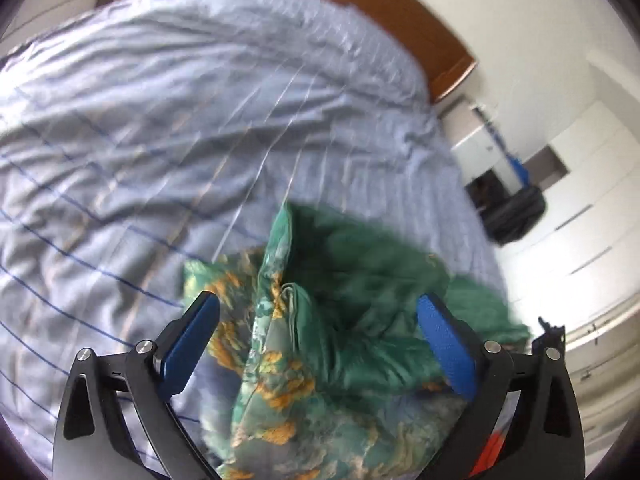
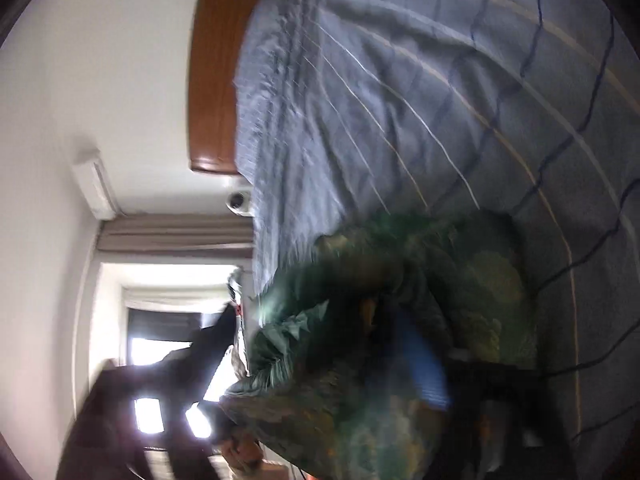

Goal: Fold large clothes

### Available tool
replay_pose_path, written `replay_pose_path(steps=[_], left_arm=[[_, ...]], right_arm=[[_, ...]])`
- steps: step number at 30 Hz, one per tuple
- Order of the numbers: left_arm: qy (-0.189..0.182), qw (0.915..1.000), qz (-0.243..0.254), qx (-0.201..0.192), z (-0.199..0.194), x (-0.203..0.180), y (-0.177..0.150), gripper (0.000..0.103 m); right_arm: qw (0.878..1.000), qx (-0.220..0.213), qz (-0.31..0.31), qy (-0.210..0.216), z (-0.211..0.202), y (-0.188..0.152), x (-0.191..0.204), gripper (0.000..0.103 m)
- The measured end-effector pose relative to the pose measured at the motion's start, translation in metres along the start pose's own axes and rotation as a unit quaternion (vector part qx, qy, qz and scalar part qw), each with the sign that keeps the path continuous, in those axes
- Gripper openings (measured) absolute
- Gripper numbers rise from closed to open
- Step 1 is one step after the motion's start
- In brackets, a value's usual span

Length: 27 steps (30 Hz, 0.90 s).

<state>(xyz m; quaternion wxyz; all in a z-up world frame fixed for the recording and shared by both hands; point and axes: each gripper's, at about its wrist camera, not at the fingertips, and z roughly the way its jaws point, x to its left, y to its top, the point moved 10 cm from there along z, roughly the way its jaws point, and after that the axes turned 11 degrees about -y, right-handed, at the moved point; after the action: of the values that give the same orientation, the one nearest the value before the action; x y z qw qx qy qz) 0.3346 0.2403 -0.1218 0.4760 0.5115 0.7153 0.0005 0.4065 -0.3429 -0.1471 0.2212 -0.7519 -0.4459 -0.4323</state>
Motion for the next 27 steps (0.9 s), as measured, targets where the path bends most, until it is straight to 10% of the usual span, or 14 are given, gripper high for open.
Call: replay_pose_path(steps=[5,10,12,14,15,23,27], left_arm=[[-0.011,0.9893,0.102,0.103,0.011,-0.011,-0.051,0.100],[0.072,0.9721,0.177,0.136,0.065,-0.006,-0.067,0.096],[0.113,0.9722,0.167,0.119,0.088,0.003,-0.049,0.089],[0.127,0.9777,0.123,0.114,0.106,0.012,-0.034,0.058],[0.136,0.9802,0.091,0.112,0.110,0.018,-0.028,0.019],[0.136,0.9896,0.044,0.011,0.085,0.027,0.012,0.010],[0.170,0.9838,0.039,0.041,0.122,0.062,-0.020,0.014]], right_arm=[[0.988,-0.020,-0.132,-0.074,-0.013,-0.006,0.025,0.101],[0.892,0.023,-0.375,-0.251,0.043,-0.051,0.028,0.100],[0.877,0.014,-0.381,-0.293,0.062,-0.045,0.019,0.098],[0.863,0.005,-0.379,-0.333,0.079,-0.037,0.011,0.045],[0.856,-0.002,-0.378,-0.352,0.080,-0.032,0.008,0.012],[0.843,-0.151,-0.390,-0.339,0.022,0.009,0.076,0.012],[0.834,-0.094,-0.368,-0.402,0.067,0.015,0.006,0.012]])
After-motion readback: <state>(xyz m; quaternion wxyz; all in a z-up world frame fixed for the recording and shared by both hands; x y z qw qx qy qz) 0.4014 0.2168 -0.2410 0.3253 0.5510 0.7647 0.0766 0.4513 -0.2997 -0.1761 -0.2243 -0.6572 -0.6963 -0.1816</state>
